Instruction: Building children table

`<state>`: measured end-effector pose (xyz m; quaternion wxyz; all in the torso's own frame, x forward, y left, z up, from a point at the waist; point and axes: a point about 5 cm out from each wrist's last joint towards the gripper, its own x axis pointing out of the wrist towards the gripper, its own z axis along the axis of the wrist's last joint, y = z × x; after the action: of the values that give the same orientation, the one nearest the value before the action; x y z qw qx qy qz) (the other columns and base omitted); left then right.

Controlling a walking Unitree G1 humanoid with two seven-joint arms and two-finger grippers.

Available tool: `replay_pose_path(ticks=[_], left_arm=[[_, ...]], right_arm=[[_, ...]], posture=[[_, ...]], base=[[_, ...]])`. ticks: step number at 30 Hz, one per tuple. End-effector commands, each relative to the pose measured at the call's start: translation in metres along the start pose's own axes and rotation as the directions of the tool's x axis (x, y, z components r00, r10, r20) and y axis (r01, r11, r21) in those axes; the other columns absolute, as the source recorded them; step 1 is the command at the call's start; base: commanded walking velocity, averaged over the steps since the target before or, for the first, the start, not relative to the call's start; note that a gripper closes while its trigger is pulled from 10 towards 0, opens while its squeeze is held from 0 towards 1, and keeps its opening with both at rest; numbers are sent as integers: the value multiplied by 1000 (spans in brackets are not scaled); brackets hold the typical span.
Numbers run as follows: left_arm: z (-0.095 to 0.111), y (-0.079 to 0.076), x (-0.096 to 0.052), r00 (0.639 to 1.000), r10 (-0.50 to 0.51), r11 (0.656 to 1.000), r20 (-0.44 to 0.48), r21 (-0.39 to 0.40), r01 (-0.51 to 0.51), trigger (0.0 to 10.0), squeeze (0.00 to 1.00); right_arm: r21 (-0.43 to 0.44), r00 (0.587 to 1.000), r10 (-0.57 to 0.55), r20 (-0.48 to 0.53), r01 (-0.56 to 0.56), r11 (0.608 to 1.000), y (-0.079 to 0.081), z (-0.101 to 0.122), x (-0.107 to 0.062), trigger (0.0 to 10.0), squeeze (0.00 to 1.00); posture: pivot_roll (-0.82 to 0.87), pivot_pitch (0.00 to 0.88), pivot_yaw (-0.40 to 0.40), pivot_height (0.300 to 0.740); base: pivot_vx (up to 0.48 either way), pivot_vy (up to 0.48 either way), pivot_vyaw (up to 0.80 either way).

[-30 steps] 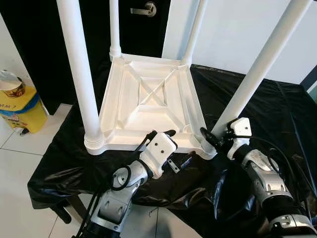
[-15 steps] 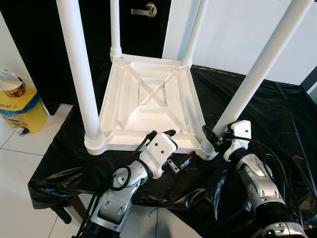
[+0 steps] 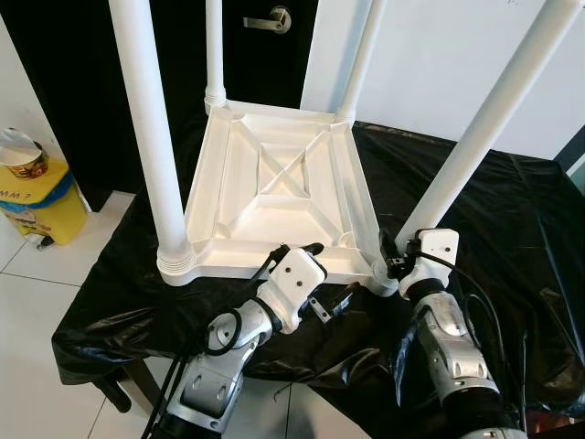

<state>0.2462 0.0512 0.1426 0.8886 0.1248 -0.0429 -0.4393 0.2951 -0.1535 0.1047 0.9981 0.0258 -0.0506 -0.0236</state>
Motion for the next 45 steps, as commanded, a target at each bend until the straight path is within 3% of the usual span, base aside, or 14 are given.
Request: replay_pose_path(ticks=[1,16,45], left_arm=[[3,0,1,998,59,998,9,-2,-59,10000,0],[4,1,0,998,63,998,3,-1,-63,10000,0],[3,-2,0,997,79,997,3,-12,-79,10000,0]], right_arm=[[-19,994,-42,-99,41,999,-4,-19,-9,10000,0],[-19,990,-79,-116,77,997,3,-17,-13,10000,0],[-38,990,-79,-119,75,996,-4,-14,-11,10000,0]], posture=[[196,22,-172,740],[197,33,-162,740],[196,44,-179,740]], base=[[0,0,0],[0,0,0],[0,0,0]])
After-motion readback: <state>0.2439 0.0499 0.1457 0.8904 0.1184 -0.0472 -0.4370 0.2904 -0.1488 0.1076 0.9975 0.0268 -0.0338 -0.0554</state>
